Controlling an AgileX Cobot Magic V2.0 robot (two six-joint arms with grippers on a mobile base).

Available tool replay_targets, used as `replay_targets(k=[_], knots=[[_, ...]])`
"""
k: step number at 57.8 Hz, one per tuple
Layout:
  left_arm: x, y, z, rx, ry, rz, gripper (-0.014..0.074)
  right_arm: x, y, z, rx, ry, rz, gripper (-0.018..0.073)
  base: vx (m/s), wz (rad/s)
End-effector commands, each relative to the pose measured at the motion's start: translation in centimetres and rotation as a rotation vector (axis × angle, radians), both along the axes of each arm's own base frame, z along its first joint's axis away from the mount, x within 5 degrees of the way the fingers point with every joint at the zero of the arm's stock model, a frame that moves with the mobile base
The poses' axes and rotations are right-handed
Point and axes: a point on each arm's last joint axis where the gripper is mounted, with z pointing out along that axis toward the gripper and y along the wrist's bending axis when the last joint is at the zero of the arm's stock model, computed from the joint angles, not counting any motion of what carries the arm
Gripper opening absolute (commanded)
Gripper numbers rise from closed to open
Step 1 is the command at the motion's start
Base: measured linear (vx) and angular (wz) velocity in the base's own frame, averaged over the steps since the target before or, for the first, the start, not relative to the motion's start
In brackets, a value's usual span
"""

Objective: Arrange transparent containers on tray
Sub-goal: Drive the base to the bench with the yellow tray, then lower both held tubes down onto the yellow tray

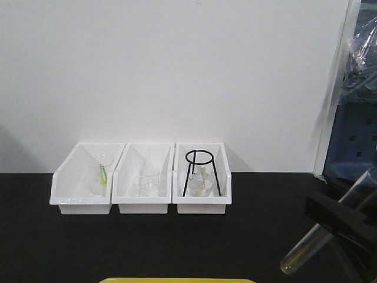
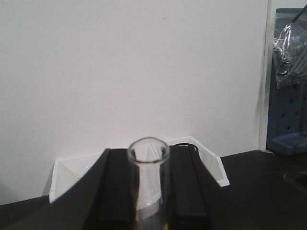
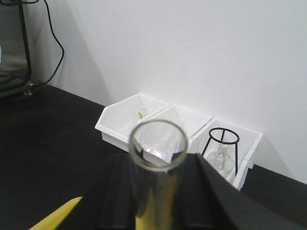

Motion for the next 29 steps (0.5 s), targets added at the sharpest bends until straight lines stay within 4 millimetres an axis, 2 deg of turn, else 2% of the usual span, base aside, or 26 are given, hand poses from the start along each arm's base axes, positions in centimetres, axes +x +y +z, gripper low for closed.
replay_targets(k=[1, 29], knots=[[-0.35, 0.01, 1.92, -0.037, -0.109, -0.010, 0.0085, -0.16, -0.18, 1.82, 0.049, -0.110, -0.002, 0.0096, 0.03, -0.03], [-0.35, 0.01, 1.93, -0.038, -0.110, -0.010, 0.0085, -0.16, -0.18, 1.82, 0.049, -0.110, -0.002, 0.0096, 0.00, 0.00]])
